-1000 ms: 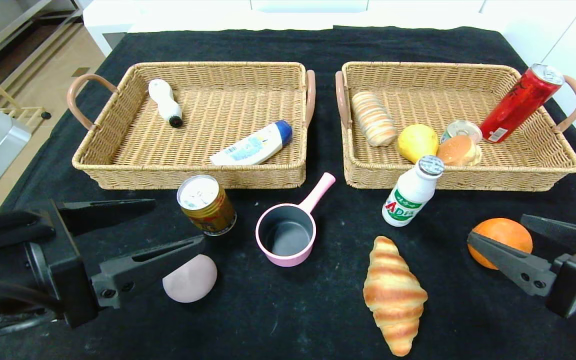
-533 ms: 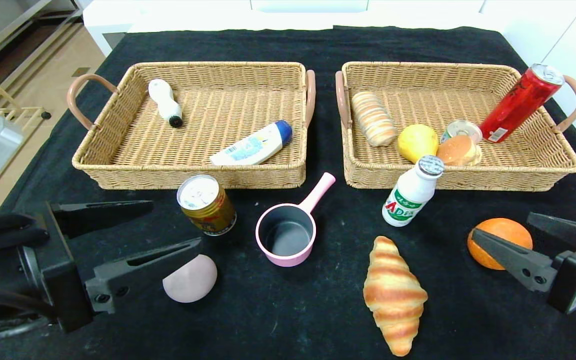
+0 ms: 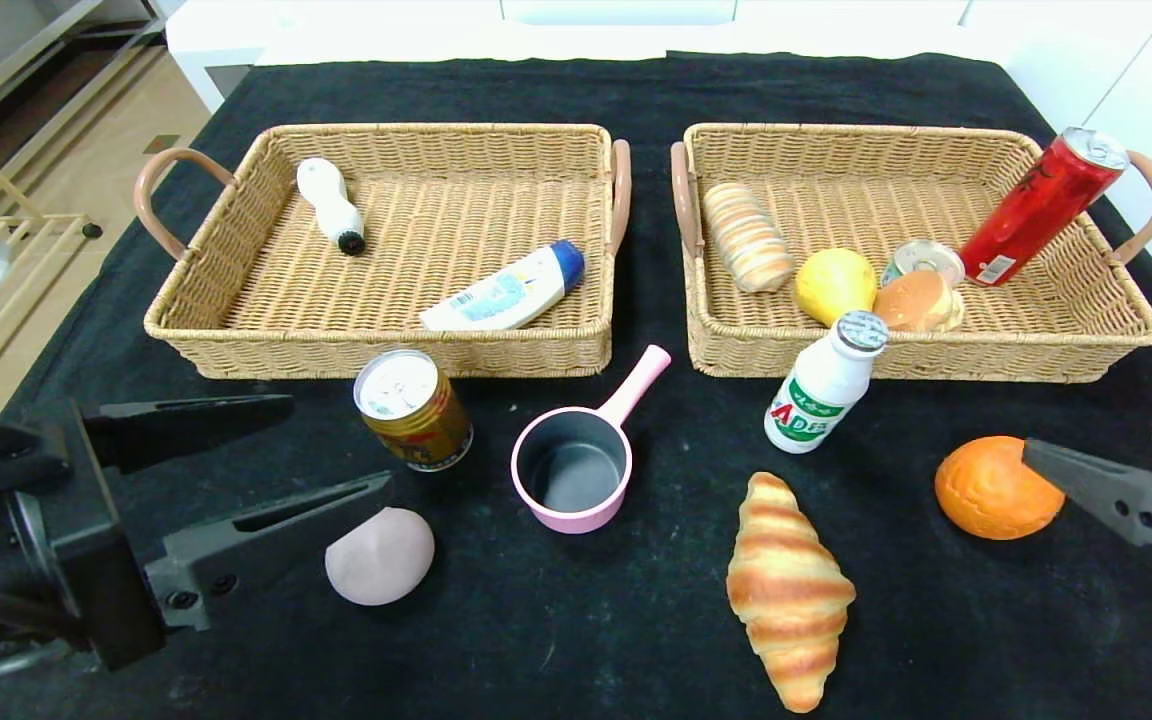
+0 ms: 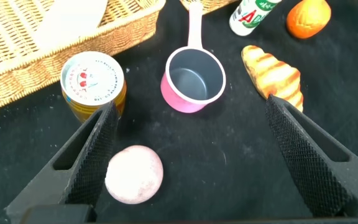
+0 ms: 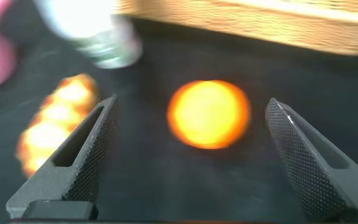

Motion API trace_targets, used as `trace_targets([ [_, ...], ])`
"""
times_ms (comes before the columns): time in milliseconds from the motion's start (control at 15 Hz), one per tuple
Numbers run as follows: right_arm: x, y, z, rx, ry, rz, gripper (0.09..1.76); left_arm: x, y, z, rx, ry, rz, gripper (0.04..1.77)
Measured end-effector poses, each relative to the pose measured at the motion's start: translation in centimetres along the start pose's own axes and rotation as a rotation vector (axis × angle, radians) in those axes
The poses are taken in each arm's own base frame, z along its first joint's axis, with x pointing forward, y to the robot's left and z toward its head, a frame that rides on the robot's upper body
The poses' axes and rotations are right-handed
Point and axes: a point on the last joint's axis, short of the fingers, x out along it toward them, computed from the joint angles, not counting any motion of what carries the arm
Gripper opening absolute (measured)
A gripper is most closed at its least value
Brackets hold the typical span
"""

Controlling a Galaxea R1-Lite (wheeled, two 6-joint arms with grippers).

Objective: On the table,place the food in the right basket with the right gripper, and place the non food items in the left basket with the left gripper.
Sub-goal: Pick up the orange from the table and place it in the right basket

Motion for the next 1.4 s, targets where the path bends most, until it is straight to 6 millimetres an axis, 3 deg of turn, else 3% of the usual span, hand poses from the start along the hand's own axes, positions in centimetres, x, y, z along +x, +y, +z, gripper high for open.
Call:
trace_targets([
  [200,1.0,-1.0,0.7,0.064,0.105,-0.135,1.71,-0.1,0.0,0.1,0.002,-0.006,0.000,1.72],
  [467,2.0,-1.0,1.2,0.095,0.132,-0.160,1.71,-0.3,-0.1,0.0,0.002,-0.006,-0.001,1.72],
  [867,4.2,-0.2,2.3,0.280,0.234,-0.164,1.71,-0.5,-0.1,0.1,0.005,-0.016,0.000,1.72],
  [1400,7.8,0.2,1.6,0.317,0.326,-0.160,1.71,-0.9,-0.2,0.3,0.009,-0.027,0.001,1.72],
])
